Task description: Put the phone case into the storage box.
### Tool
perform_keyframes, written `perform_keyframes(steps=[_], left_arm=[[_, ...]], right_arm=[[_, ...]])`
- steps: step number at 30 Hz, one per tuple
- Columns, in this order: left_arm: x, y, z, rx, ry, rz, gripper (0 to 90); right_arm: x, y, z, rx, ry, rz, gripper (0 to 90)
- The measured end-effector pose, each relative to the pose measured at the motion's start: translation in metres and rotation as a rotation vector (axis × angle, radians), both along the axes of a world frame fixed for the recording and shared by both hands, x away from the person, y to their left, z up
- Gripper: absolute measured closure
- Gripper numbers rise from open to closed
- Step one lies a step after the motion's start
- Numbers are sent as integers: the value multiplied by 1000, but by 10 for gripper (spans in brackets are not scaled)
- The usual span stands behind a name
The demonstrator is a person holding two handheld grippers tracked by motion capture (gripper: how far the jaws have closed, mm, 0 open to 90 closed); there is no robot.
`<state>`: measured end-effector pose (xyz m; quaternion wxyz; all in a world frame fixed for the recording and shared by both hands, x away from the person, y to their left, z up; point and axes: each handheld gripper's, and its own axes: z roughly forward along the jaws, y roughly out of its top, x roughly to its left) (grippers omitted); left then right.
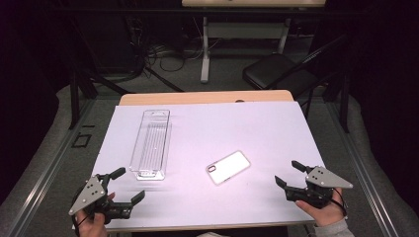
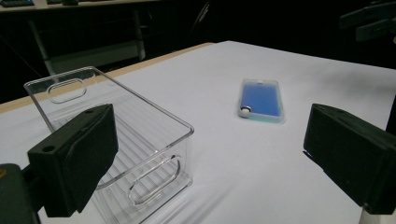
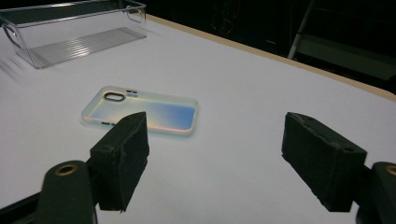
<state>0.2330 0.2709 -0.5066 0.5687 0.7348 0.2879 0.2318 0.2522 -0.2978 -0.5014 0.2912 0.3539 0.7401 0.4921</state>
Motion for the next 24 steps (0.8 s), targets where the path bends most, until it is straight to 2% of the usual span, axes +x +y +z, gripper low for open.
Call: perform_keyframes(steps=[5, 11, 13, 14, 24], left_arm=[[-1, -1, 0, 6, 3, 3, 34], [-2, 0, -1, 9, 9, 2, 34], [-1, 0, -2, 10, 10, 0, 34], [-2, -1, -2, 15, 14, 1, 34], [-3, -2, -2, 25, 13, -12, 34]], right_arm=[[7, -3, 12, -19, 1, 1, 230], [20, -3, 20, -49, 52, 5, 230], [22, -2, 21, -56, 54, 9, 230], [25, 0, 23, -90, 64, 24, 243], [41, 10, 37, -156, 116, 72, 258]])
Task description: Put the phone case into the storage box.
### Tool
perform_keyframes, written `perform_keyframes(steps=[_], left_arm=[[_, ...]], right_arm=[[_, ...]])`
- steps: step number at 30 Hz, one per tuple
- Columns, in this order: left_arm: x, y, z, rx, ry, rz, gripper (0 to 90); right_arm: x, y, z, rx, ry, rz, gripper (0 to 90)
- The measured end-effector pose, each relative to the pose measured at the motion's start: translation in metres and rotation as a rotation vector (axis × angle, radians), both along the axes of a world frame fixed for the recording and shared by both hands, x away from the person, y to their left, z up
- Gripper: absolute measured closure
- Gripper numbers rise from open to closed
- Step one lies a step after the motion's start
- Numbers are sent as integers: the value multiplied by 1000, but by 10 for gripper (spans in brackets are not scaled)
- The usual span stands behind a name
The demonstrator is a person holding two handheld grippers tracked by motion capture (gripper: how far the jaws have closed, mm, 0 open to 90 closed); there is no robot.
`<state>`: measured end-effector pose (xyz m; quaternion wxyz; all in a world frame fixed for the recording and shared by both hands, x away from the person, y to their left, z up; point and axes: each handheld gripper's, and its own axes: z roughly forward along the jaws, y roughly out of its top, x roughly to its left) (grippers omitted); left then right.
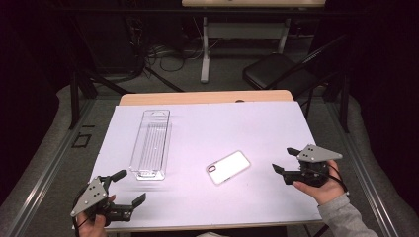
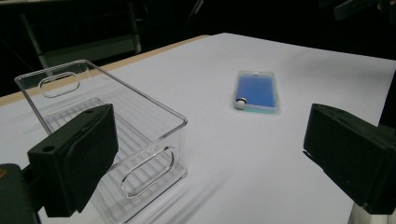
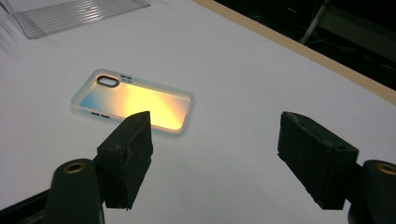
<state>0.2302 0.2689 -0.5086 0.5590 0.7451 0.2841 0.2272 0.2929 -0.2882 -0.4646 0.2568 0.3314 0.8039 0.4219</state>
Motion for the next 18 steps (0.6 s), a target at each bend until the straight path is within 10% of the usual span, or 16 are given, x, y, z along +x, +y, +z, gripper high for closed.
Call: perform_keyframes(steps=[18], left_arm=[[1, -2, -2, 5, 8, -13, 34]], right_arm=[[28, 17, 9, -135, 112, 82, 299]])
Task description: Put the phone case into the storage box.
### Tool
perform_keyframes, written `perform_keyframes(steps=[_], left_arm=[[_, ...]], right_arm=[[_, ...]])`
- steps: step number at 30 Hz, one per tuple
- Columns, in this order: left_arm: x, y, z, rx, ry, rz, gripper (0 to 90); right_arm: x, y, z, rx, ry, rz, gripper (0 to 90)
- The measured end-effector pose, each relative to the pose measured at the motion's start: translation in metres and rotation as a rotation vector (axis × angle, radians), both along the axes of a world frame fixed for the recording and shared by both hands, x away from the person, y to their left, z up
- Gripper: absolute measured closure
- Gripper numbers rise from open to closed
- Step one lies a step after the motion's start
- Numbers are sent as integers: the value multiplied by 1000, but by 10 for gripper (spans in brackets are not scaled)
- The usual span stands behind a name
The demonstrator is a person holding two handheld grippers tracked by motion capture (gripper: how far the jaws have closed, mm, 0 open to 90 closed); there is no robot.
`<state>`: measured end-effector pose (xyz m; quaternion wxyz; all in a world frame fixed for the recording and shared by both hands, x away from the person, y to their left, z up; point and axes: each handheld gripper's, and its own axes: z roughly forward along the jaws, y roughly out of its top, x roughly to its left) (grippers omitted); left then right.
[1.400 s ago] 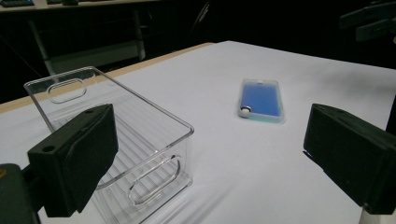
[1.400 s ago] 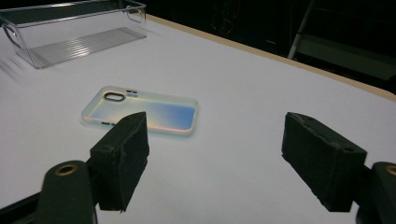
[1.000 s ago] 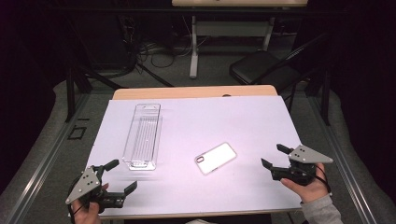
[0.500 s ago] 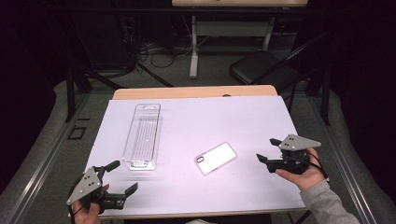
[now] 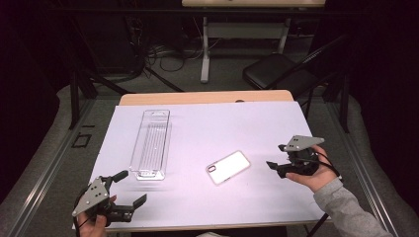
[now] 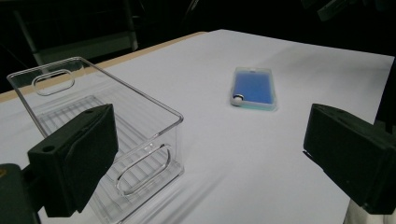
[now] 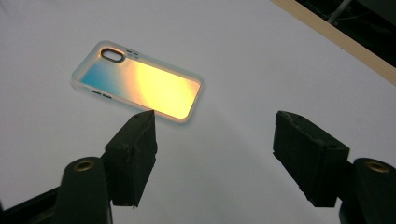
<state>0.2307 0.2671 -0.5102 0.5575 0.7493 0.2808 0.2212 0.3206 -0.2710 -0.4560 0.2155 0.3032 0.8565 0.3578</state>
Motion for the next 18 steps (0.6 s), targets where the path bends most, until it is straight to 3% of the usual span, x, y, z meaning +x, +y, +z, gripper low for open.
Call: perform_keyframes(steps=[7, 18], left_arm=[[0, -1, -1, 6, 2, -6, 34], [0, -2, -1, 7, 3, -2, 34]], right_arm=[[7, 6, 3, -93, 10, 81, 325], [20, 20, 2, -191, 29, 177, 339]])
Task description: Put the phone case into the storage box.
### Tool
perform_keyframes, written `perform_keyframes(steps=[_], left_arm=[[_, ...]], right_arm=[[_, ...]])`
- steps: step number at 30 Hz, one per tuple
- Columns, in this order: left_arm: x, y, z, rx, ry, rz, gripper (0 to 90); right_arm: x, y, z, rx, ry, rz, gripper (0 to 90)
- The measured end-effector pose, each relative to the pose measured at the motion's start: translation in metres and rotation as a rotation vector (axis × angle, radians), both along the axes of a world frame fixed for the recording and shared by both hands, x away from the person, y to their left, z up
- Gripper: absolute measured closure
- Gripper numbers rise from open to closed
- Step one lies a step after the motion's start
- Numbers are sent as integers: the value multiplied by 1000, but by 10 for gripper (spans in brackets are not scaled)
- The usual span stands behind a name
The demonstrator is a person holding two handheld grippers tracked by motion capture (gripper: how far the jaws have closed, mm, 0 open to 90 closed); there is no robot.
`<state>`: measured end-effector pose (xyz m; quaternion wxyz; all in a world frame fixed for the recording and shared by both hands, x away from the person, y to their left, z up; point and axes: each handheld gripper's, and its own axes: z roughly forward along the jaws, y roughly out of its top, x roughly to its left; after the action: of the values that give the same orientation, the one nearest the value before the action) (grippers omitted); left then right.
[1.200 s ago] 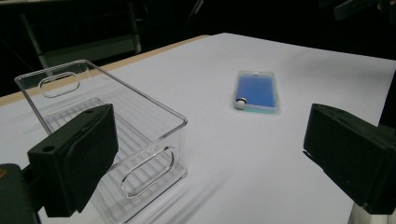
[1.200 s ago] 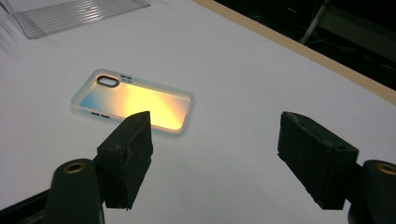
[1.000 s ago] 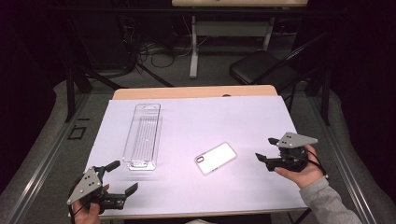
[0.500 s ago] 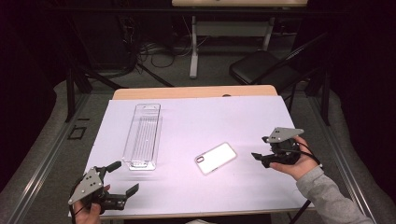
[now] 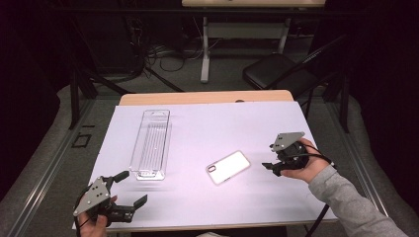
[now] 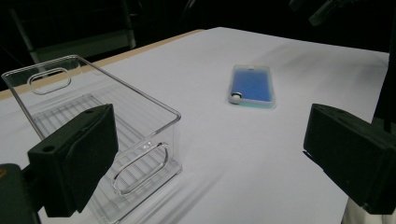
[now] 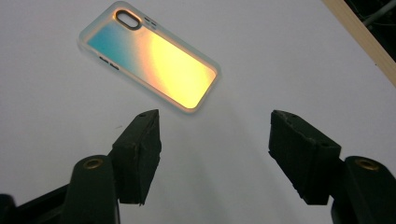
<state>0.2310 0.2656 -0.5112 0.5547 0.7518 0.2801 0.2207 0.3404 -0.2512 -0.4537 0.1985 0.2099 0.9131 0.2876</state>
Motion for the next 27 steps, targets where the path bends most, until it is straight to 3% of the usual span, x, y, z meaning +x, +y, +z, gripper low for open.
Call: perform_keyframes(steps=[8, 19, 22, 27], left_arm=[[1, 0, -1, 1, 2, -10, 34], [1, 0, -1, 7, 6, -6, 34], [1, 0, -1, 4, 7, -13, 34], [1, -1, -1, 5, 7, -7, 34]], right_arm=[[5, 8, -3, -86, 16, 105, 347], [8, 21, -5, -196, 18, 207, 364], [8, 25, -5, -259, 5, 245, 376], [12, 31, -3, -283, 12, 259, 386]])
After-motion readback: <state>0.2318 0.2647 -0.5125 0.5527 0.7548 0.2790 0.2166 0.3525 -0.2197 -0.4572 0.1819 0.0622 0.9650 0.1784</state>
